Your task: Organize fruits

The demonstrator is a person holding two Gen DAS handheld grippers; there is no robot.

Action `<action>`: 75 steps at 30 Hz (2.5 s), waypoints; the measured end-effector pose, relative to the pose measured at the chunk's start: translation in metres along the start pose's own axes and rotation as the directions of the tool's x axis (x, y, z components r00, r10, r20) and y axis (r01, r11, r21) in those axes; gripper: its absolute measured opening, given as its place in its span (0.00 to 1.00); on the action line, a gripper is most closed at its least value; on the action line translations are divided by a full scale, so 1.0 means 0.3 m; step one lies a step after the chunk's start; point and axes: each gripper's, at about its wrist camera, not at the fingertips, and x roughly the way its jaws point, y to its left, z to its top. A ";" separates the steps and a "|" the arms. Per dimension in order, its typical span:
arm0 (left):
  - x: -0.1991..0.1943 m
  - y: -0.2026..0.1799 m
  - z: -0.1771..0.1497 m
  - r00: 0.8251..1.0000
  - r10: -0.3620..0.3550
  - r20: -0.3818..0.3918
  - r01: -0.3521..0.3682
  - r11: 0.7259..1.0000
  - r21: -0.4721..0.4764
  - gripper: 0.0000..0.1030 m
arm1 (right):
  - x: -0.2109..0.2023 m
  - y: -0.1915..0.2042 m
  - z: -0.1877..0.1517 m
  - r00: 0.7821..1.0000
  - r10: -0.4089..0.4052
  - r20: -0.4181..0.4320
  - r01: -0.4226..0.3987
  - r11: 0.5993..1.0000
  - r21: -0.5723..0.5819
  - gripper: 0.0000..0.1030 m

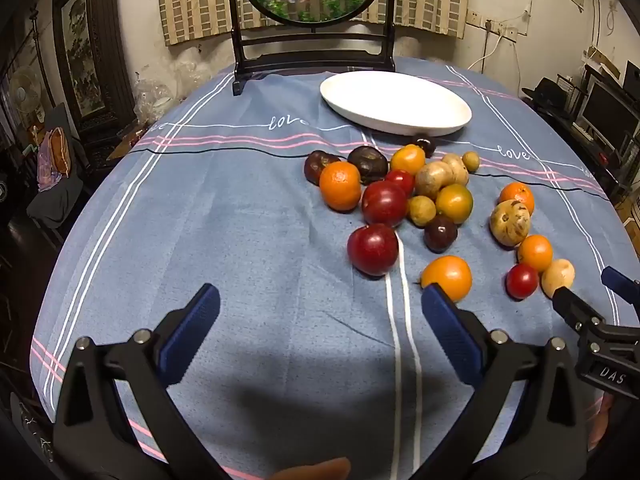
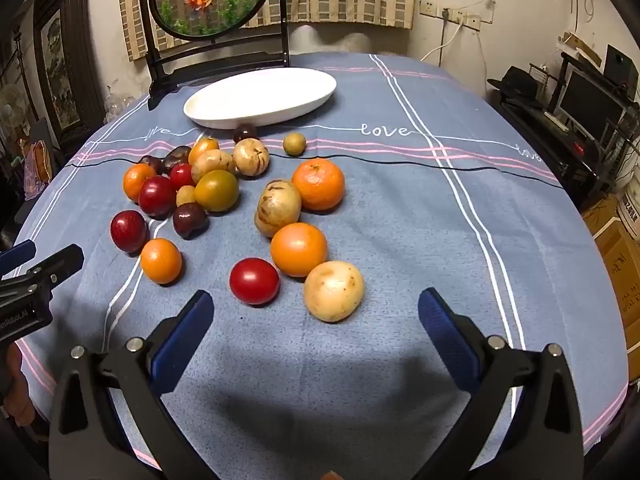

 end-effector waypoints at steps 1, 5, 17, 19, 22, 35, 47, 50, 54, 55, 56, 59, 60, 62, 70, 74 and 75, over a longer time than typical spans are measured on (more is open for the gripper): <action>0.000 0.000 0.000 1.000 0.000 0.000 0.000 1.000 0.000 0.98 | 0.000 0.001 0.000 1.000 0.000 0.000 0.000 1.000 0.000 0.99; -0.007 0.000 -0.002 1.000 0.003 0.007 -0.003 1.000 -0.002 0.98 | 0.001 0.002 -0.001 1.000 -0.001 0.002 0.001 1.000 -0.001 0.99; 0.005 0.001 0.002 1.000 0.006 -0.002 -0.006 1.000 0.000 0.98 | 0.001 0.013 0.000 1.000 0.003 0.005 -0.003 1.000 -0.004 0.99; 0.005 0.003 0.002 1.000 0.003 -0.003 -0.003 1.000 0.000 0.98 | 0.000 0.020 0.000 1.000 0.006 0.007 -0.006 1.000 -0.004 0.99; 0.012 0.000 0.002 1.000 0.002 -0.005 -0.002 1.000 -0.001 0.98 | 0.014 0.019 0.002 1.000 0.006 0.005 -0.006 1.000 -0.004 0.99; 0.012 -0.001 -0.004 1.000 0.000 -0.009 0.000 1.000 -0.003 0.98 | 0.012 0.008 -0.003 1.000 0.018 0.008 -0.017 1.000 -0.005 0.99; 0.014 -0.002 -0.005 1.000 -0.002 -0.012 0.002 1.000 -0.004 0.98 | 0.012 0.008 -0.002 1.000 0.016 0.007 -0.016 1.000 -0.005 0.99; 0.014 -0.002 -0.005 1.000 -0.002 -0.012 0.002 1.000 -0.005 0.98 | 0.013 0.009 -0.003 1.000 0.016 0.006 -0.016 1.000 -0.005 0.99; 0.014 -0.003 -0.005 1.000 -0.002 -0.012 0.002 1.000 -0.004 0.98 | 0.015 0.009 -0.005 1.000 0.018 0.005 -0.018 1.000 -0.005 0.99; 0.014 -0.003 -0.005 1.000 -0.002 -0.012 0.002 1.000 -0.005 0.98 | 0.016 0.009 -0.006 1.000 0.019 0.004 -0.019 1.000 -0.005 0.99; 0.014 -0.003 -0.005 1.000 -0.002 -0.012 0.002 1.000 -0.005 0.98 | 0.015 0.008 -0.006 1.000 0.019 0.004 -0.019 1.000 -0.004 0.99; 0.015 -0.004 -0.005 1.000 -0.002 -0.014 0.002 1.000 -0.005 0.98 | 0.015 0.008 -0.006 1.000 0.019 0.002 -0.019 1.000 -0.004 0.99; 0.016 -0.006 -0.006 1.000 -0.002 -0.015 0.002 1.000 -0.005 0.98 | 0.015 0.007 -0.007 1.000 0.020 0.002 -0.020 1.000 -0.003 0.99; 0.021 -0.009 -0.006 1.000 -0.004 -0.017 0.004 1.000 -0.004 0.98 | 0.015 0.007 -0.007 1.000 0.021 0.000 -0.021 1.000 -0.006 0.99; 0.021 -0.009 -0.007 1.000 -0.004 -0.017 0.004 1.000 -0.004 0.98 | 0.014 0.008 -0.008 1.000 0.021 -0.002 -0.021 1.000 -0.006 0.99; 0.022 -0.010 -0.007 1.000 -0.004 -0.017 0.004 1.000 -0.004 0.98 | 0.016 0.008 -0.006 1.000 0.023 -0.002 -0.023 1.000 -0.006 0.99; 0.022 -0.010 -0.007 1.000 -0.003 -0.017 0.003 1.000 -0.004 0.98 | 0.016 0.008 -0.006 1.000 0.022 -0.002 -0.022 1.000 -0.006 0.99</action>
